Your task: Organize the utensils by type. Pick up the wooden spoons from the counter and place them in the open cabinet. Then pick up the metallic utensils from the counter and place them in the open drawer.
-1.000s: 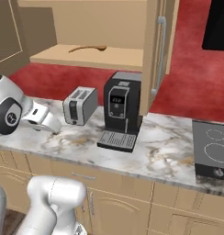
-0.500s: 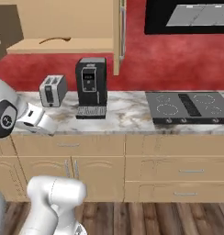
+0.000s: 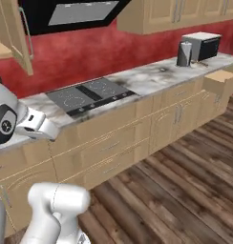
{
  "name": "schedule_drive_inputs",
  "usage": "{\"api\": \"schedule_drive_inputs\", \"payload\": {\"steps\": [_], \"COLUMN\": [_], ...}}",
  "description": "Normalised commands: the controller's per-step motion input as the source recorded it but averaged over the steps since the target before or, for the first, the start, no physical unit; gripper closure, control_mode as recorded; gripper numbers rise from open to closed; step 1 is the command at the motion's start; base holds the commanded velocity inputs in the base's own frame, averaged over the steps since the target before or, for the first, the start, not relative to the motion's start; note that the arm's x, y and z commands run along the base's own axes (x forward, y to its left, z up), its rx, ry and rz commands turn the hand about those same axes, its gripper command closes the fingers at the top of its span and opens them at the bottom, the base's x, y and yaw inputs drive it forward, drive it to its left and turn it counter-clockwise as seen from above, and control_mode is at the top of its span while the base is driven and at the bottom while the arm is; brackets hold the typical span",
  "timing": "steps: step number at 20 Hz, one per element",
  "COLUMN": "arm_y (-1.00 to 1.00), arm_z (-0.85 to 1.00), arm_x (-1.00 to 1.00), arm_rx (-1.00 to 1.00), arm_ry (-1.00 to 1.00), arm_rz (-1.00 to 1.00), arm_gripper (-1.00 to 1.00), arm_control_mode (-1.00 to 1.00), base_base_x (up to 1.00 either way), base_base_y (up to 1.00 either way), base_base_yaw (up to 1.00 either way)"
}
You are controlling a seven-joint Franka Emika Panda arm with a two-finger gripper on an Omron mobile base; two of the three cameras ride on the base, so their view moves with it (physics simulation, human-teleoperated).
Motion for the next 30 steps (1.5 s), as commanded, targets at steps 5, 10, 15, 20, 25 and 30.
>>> {"api": "schedule_drive_inputs", "payload": {"steps": [5, 10, 15, 20, 25, 30], "arm_y": [0.00, 0.00, 0.00, 0.00, 0.00, 0.00], "arm_z": [0.00, 0.00, 0.00, 0.00, 0.00, 0.00], "arm_x": [0.00, 0.00, 0.00, 0.00, 0.00, 0.00], "arm_rx": [0.00, 0.00, 0.00, 0.00, 0.00, 0.00], "arm_ry": [0.00, 0.00, 0.00, 0.00, 0.00, 0.00], "arm_rz": [0.00, 0.00, 0.00, 0.00, 0.00, 0.00], "arm_gripper": [-1.00, -1.00, -1.00, -1.00, -1.00, -1.00], "arm_control_mode": [1.00, 1.00, 1.00, 1.00, 1.00, 1.00], "base_base_x": [0.02, 0.64, 0.99, 1.00, 1.00, 1.00], "base_base_y": [-0.17, -0.23, -0.29, -0.34, -0.30, -0.25], "base_base_yaw": [-0.99, -0.24, 0.06, 0.02, 0.02, 0.04]}}
